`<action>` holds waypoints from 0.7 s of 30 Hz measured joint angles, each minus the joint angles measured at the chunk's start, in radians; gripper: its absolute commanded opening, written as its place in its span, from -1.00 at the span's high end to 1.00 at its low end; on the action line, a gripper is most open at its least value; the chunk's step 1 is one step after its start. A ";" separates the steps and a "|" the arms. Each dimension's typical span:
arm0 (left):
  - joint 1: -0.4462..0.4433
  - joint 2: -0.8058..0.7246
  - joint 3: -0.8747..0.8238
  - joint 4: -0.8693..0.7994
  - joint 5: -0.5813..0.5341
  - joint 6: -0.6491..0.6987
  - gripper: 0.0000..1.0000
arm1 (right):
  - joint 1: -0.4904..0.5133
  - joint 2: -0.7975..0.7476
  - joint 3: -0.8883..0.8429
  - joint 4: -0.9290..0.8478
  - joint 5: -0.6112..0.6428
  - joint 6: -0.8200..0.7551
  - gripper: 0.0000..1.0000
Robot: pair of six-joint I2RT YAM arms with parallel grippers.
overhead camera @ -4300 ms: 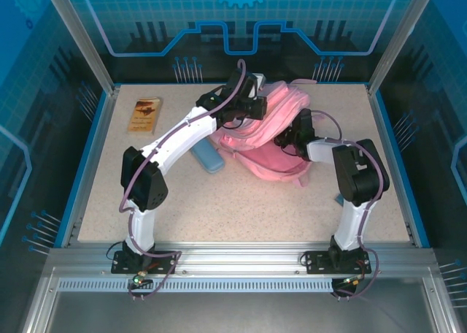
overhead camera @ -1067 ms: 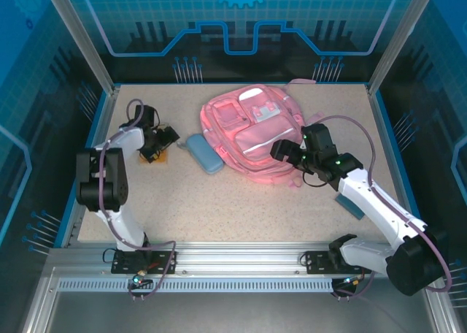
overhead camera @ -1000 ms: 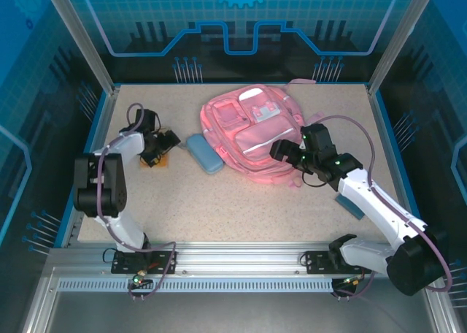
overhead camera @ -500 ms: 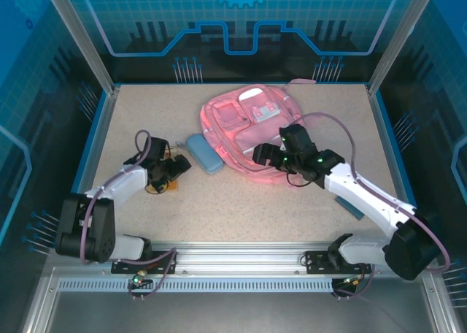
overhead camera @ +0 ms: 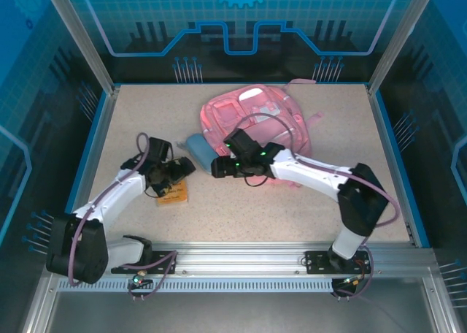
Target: Pack books, pencil case, and school supplies into a backpack
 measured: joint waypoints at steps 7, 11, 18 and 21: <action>0.202 -0.016 0.017 -0.005 -0.024 0.053 -0.81 | 0.099 0.300 0.301 -0.042 -0.040 -0.054 -0.19; 0.241 0.007 -0.005 0.018 -0.026 0.064 -0.66 | 0.127 0.441 0.453 -0.092 -0.043 -0.064 -0.19; 0.248 0.098 -0.057 0.044 -0.019 0.081 -0.51 | 0.127 0.600 0.632 -0.159 -0.044 -0.069 -0.08; 0.248 0.099 -0.063 0.048 -0.019 0.084 -0.50 | 0.127 0.650 0.687 -0.185 -0.047 -0.075 -0.03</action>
